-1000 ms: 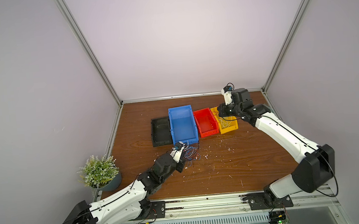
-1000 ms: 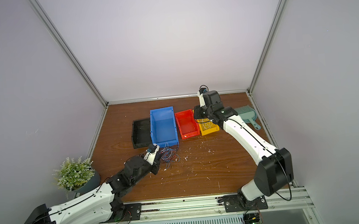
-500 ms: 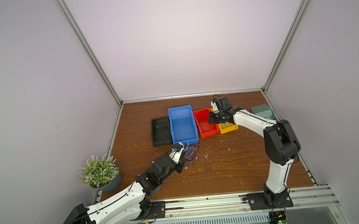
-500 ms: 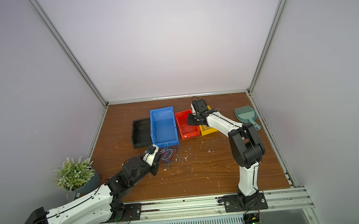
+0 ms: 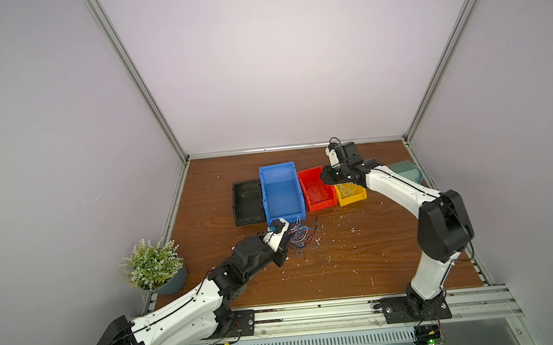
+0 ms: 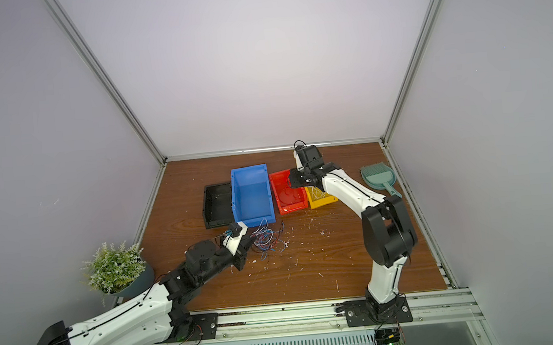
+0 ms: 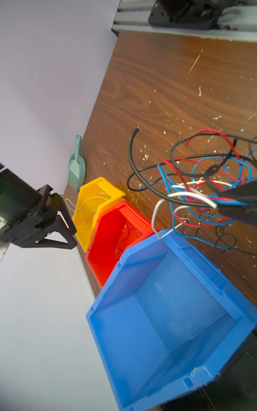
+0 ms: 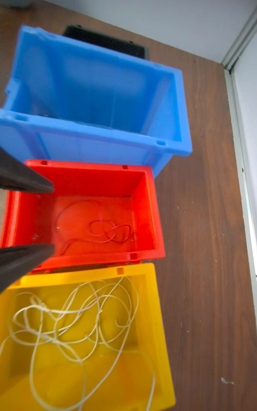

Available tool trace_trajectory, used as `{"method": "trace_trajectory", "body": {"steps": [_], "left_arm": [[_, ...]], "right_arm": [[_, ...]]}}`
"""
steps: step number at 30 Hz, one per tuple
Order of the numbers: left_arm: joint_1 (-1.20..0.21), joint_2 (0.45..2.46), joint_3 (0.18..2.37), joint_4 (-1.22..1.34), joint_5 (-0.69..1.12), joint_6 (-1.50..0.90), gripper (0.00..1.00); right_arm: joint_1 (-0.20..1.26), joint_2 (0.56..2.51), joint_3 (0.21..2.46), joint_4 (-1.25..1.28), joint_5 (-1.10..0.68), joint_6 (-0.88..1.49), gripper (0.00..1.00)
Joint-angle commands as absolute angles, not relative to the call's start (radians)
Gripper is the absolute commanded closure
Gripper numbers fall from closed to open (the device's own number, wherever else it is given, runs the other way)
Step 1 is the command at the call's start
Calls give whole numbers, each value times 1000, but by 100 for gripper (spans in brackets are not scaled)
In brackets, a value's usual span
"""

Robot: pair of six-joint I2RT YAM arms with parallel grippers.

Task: Untangle and sort cables by color
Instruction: Place the cable in the bin, then untie the cable.

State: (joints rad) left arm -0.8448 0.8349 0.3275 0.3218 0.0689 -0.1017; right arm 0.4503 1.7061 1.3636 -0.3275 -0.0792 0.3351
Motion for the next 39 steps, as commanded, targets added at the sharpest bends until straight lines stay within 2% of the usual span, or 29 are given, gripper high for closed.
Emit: {"method": "trace_trajectory", "body": {"steps": [1, 4, 6, 11, 13, 18, 27, 28, 30, 32, 33, 37, 39], "left_arm": [[-836, 837, 373, 330, 173, -105, 93], [-836, 890, 403, 290, 219, -79, 93], [-837, 939, 423, 252, 221, -63, 92], [-837, 992, 445, 256, 262, -6, 92], [-837, 988, 441, 273, 273, 16, 92], [-837, 985, 436, 288, 292, 56, 91], [-836, 988, 421, 310, 288, 60, 91], [-837, 991, 419, 311, 286, 60, 91], [-837, 994, 417, 314, 284, 60, 90], [-836, 999, 414, 320, 290, 60, 89], [-836, 1002, 411, 321, 291, 60, 87], [-836, 1026, 388, 326, 207, 49, 65], [-837, 1053, 379, 324, 150, 35, 62]], "right_arm": [[460, 1500, 1216, -338, -203, 236, 56], [482, 1340, 1055, -331, -372, 176, 56], [529, 1234, 981, -324, -420, 135, 54], [586, 1125, 940, -352, -529, 5, 49], [588, 1132, 951, -382, -562, -14, 45], [616, 1200, 965, -439, -615, -45, 41], [662, 1284, 967, -447, -712, -33, 43], [669, 1291, 974, -460, -716, -41, 44], [682, 1303, 985, -477, -718, -54, 57], [686, 1305, 1006, -483, -698, -57, 92], [687, 1302, 1018, -485, -681, -54, 100], [686, 1233, 1036, -437, -619, -26, 100], [686, 1191, 1045, -422, -601, -18, 100]]}}
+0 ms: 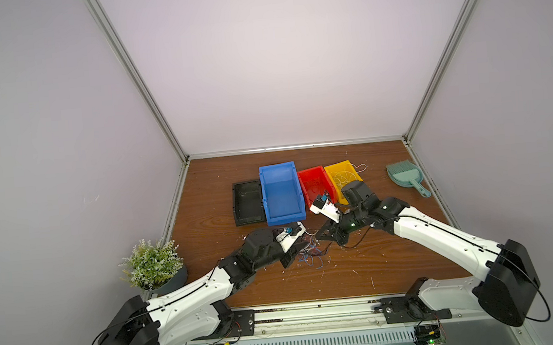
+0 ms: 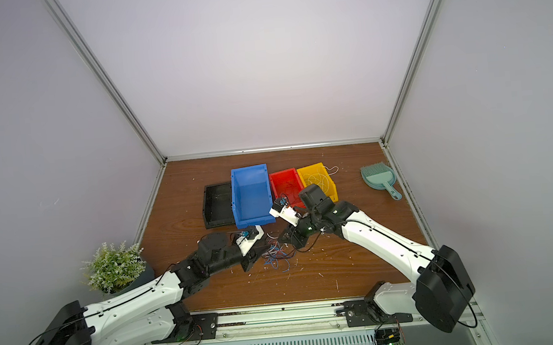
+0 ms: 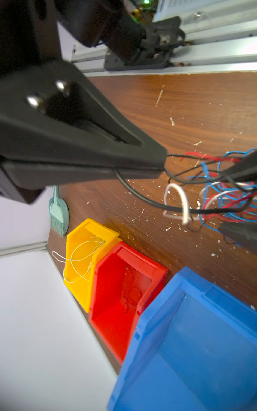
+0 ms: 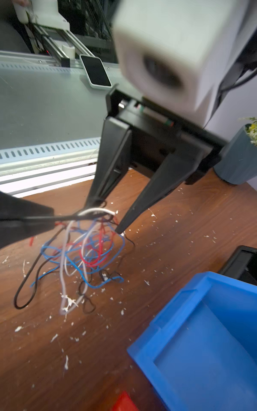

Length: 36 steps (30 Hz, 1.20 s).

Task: Untangle and sort cables by color
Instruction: Untie the cable.

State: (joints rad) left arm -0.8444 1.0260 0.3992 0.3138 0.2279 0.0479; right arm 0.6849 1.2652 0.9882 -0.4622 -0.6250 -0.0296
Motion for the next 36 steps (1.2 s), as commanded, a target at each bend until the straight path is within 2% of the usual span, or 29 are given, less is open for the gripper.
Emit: {"method": "trace_trajectory", "body": {"steps": [1, 6, 14, 16, 19, 22, 25, 29, 36], "left_arm": [[-837, 1071, 379, 317, 142, 36, 62], [-837, 1144, 395, 312, 151, 34, 62], [-837, 1158, 383, 332, 164, 29, 72], [-837, 1152, 388, 328, 168, 28, 72], [-837, 1088, 399, 335, 200, 28, 62], [-836, 965, 401, 372, 296, 38, 41], [-836, 842, 425, 363, 368, 74, 27], [-835, 795, 511, 205, 448, 201, 22], [-835, 946, 612, 121, 412, 292, 22]], "right_arm": [[686, 1175, 1052, -420, -589, -16, 100], [686, 1146, 1098, -441, -565, -17, 100], [686, 1074, 1191, -432, -461, 8, 100], [686, 1049, 1180, -400, -464, 14, 100], [686, 1034, 1149, -396, -456, 9, 100], [686, 1047, 1123, -425, -470, -18, 100], [687, 1053, 1100, -442, -481, -55, 100], [689, 1040, 1066, -432, -511, -105, 100], [689, 1027, 1048, -420, -591, -166, 100]]}}
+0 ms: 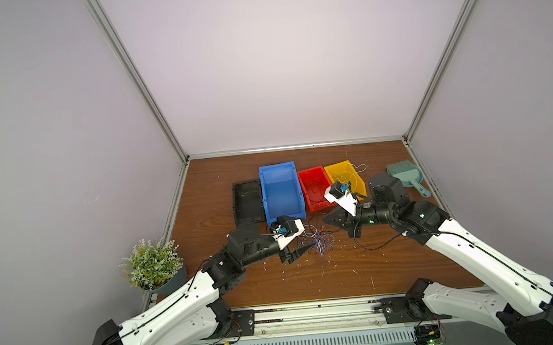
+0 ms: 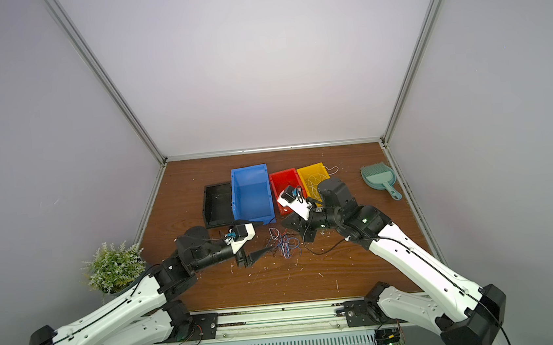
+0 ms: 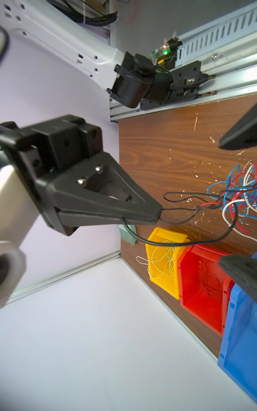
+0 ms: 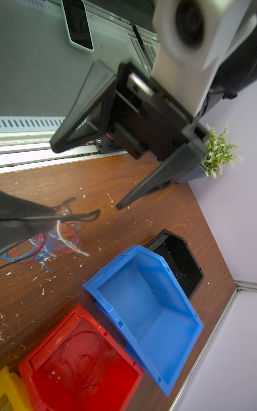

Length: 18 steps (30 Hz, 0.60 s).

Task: Untangle and sort cables by color
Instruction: Untie the cable.

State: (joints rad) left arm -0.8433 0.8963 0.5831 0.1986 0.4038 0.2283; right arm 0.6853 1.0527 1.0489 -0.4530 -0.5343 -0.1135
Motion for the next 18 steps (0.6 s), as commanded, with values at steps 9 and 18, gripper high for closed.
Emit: {"method": "trace_trajectory", "body": {"steps": [9, 18], "left_arm": [[-825, 1068, 709, 126, 456, 350, 57], [-816, 1072, 748, 22, 541, 401, 100]], "right_arm": [[701, 1007, 1028, -441, -558, -230, 100], [701, 980, 988, -455, -486, -239, 100]]}}
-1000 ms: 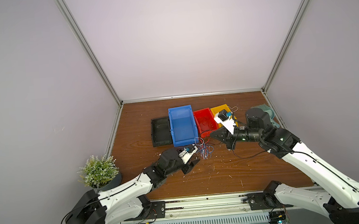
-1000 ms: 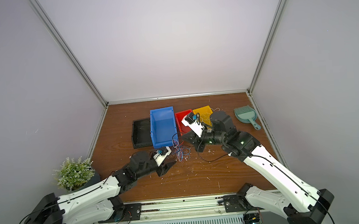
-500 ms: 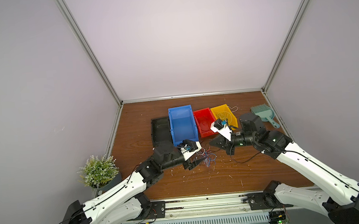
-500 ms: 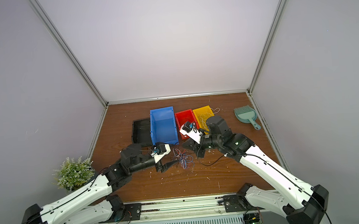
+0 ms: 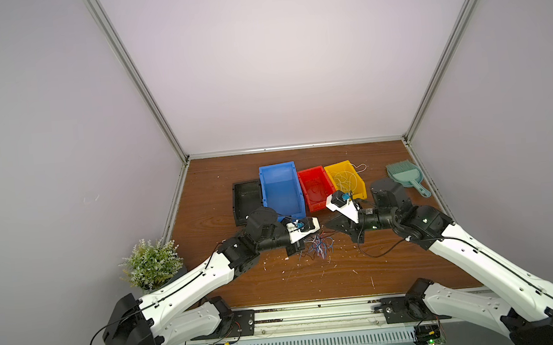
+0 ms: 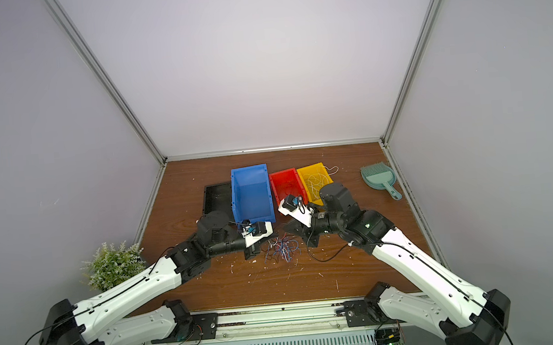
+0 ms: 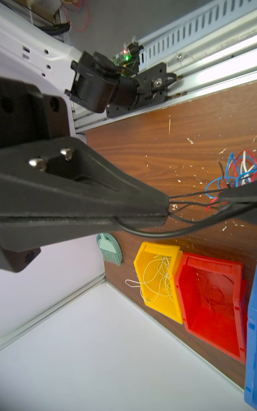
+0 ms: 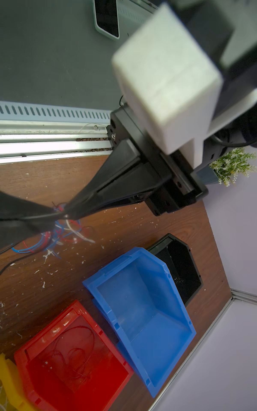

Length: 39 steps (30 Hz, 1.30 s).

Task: Untangle and sort cables by color
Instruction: Untie the cable.

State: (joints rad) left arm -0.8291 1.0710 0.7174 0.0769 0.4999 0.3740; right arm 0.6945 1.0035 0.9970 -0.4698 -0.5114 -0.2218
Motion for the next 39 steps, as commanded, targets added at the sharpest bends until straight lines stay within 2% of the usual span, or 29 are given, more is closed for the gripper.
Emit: {"method": "trace_trajectory", "body": {"steps": [1, 4, 5, 7, 8, 12, 18, 20, 24, 25, 26, 28, 31, 34, 39], "left_arm": [[-817, 1071, 749, 20, 533, 403, 100], [-815, 1058, 746, 17, 520, 409, 97], [-816, 1050, 743, 22, 512, 402, 88], [-816, 1035, 736, 33, 512, 390, 65], [-815, 1028, 731, 43, 516, 385, 62], [-815, 1024, 721, 87, 525, 360, 60], [-815, 1067, 722, 126, 521, 347, 61], [-815, 1082, 729, 119, 503, 353, 65], [-816, 1095, 747, 99, 502, 365, 85], [-815, 1098, 753, 95, 511, 366, 96], [-815, 1100, 761, 89, 513, 365, 100], [-815, 1103, 775, 85, 492, 354, 100], [-815, 1095, 798, 86, 419, 322, 100], [-813, 1068, 802, 111, 413, 298, 100], [-809, 1024, 812, 137, 437, 259, 100]], "right_arm": [[701, 976, 981, -454, -480, -239, 100], [701, 970, 968, -460, -443, -238, 100], [701, 969, 964, -464, -422, -239, 100], [701, 964, 960, -469, -405, -240, 100], [701, 962, 956, -467, -409, -241, 100], [701, 961, 956, -453, -446, -239, 100], [701, 954, 954, -437, -475, -246, 100], [701, 950, 951, -436, -477, -247, 100], [701, 945, 945, -434, -484, -248, 100], [700, 944, 942, -431, -480, -246, 100], [701, 943, 940, -427, -473, -243, 100], [701, 947, 929, -415, -461, -226, 100], [701, 962, 901, -394, -462, -187, 63], [701, 994, 868, -393, -414, -150, 39], [701, 1064, 824, -347, -452, -128, 32]]}}
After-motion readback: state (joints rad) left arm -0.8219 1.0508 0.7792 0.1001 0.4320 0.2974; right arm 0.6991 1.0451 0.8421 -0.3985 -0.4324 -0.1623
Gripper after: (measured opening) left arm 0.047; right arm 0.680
